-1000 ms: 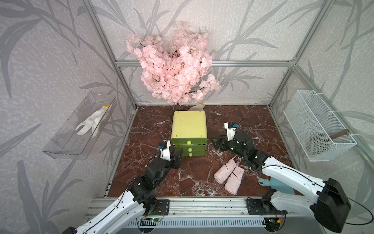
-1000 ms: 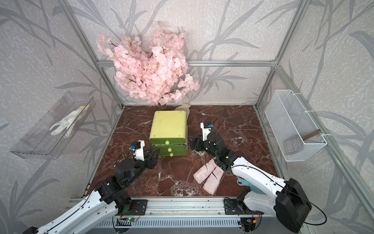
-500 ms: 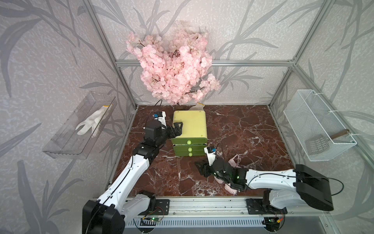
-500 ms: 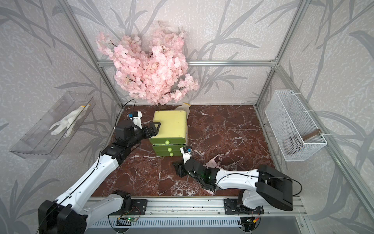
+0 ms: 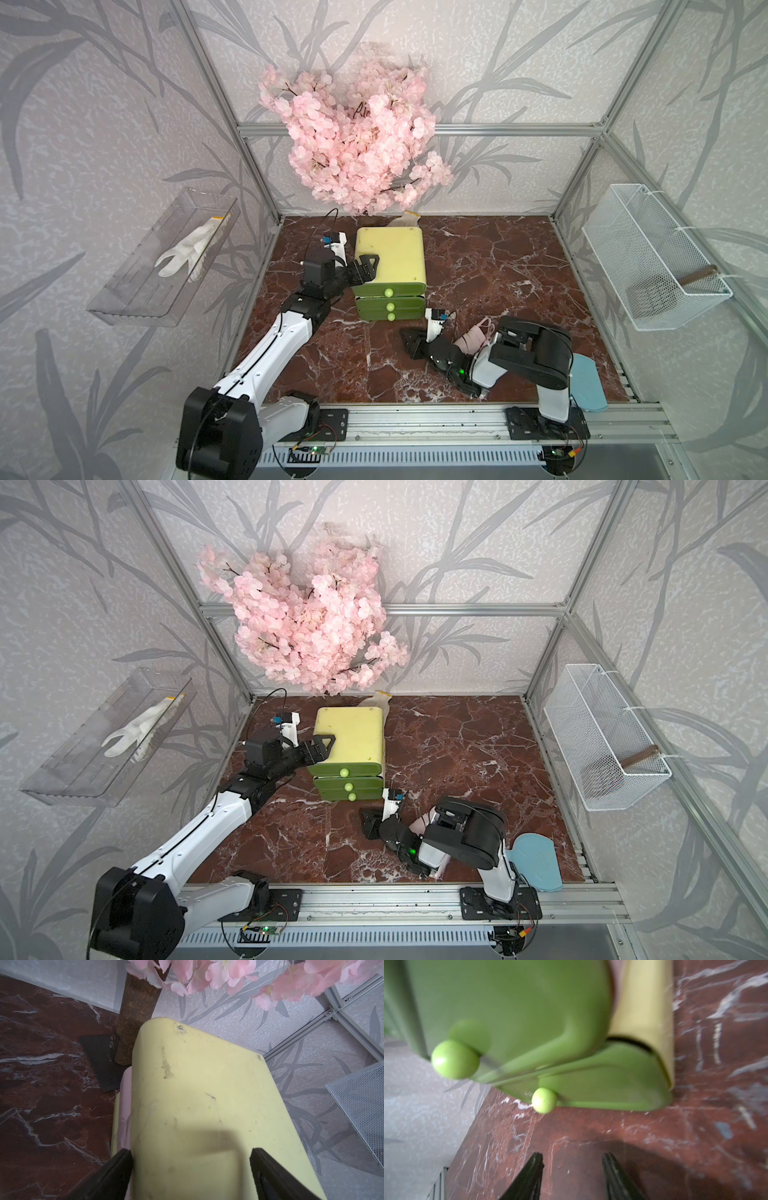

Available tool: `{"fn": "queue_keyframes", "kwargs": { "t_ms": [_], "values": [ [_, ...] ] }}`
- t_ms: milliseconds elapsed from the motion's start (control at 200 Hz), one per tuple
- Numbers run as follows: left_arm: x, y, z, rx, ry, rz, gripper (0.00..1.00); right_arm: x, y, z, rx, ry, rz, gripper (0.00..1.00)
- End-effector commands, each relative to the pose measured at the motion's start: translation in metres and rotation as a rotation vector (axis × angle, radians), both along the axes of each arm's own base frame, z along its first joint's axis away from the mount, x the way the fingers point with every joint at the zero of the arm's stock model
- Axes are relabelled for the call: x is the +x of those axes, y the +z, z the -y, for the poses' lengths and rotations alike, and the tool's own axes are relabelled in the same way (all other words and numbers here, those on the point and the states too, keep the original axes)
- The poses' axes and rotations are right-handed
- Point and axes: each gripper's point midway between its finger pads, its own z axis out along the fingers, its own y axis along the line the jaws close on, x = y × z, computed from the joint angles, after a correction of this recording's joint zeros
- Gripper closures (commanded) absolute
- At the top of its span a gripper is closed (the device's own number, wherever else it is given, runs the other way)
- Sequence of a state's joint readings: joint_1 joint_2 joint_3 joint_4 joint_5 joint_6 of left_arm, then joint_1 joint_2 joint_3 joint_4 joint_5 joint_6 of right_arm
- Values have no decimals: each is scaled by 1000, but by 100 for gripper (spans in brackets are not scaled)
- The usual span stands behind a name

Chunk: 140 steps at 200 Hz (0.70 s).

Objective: Place the umbrella in the drawer by color
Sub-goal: Adjust the storage box at the center of the board.

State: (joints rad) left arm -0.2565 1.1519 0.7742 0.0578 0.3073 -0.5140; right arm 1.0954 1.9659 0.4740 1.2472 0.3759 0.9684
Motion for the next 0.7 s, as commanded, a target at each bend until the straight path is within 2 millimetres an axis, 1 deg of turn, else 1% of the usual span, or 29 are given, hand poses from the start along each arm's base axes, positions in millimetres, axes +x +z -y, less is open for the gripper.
{"fn": "queue_keyframes", "kwargs": {
  "t_ms": [0, 80, 145, 290, 360, 435, 485, 585, 695],
  "values": [
    [-12, 2, 31, -29, -112, 18, 8, 22, 11, 20, 113, -91, -3, 50],
    [-17, 5, 41, -21, -131, 31, 7, 33, 5, 34, 100, -117, -17, 49],
    [-21, 7, 49, -11, -144, 38, 8, 38, 3, 41, 93, -125, -25, 48],
    [-26, 9, 55, 14, -153, 46, 8, 40, 7, 47, 40, -120, 3, 48],
    [-30, 12, 55, 13, -154, 57, 8, 40, 10, 46, 19, -106, 6, 47],
    [-31, 15, 52, 18, -142, 71, 7, 38, 11, 39, 1, -70, -6, 47],
    [-31, 15, 48, 39, -129, 77, 7, 36, 11, 34, -9, -51, -16, 46],
    [-30, 13, 42, 66, -107, 81, 6, 32, 13, 31, -16, -44, -6, 43],
    [-31, 12, 43, 60, -112, 83, 6, 33, 16, 30, 9, -52, 1, 42]
  ]
}}
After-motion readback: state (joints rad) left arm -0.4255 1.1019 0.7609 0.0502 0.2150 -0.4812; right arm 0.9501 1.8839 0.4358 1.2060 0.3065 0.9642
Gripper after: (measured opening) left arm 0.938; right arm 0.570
